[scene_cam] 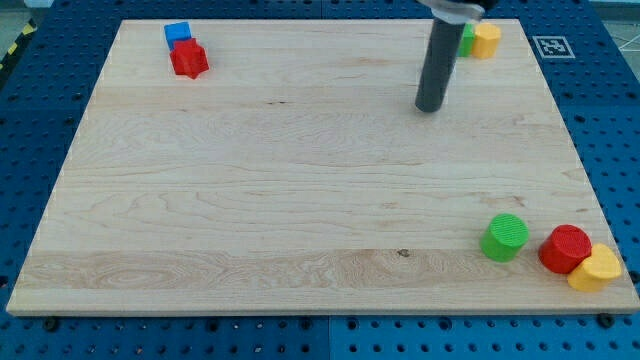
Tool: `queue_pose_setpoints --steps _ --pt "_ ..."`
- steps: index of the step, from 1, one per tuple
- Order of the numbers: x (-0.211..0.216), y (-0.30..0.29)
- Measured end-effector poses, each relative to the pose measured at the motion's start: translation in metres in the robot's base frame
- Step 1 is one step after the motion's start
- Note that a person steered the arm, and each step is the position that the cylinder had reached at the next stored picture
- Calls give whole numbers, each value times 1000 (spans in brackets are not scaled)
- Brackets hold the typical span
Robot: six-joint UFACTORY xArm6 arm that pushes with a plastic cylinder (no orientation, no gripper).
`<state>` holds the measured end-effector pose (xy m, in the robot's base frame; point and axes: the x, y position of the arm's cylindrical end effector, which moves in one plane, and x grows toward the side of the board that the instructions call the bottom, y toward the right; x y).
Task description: Slide the blue triangle to the left side of the green star
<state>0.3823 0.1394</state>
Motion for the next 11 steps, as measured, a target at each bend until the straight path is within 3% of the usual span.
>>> queue_pose_setpoints --steps 2,4,6,11 --pt "0 84" --pt "-58 82" --pt "-80 30" --pt "-59 -15"
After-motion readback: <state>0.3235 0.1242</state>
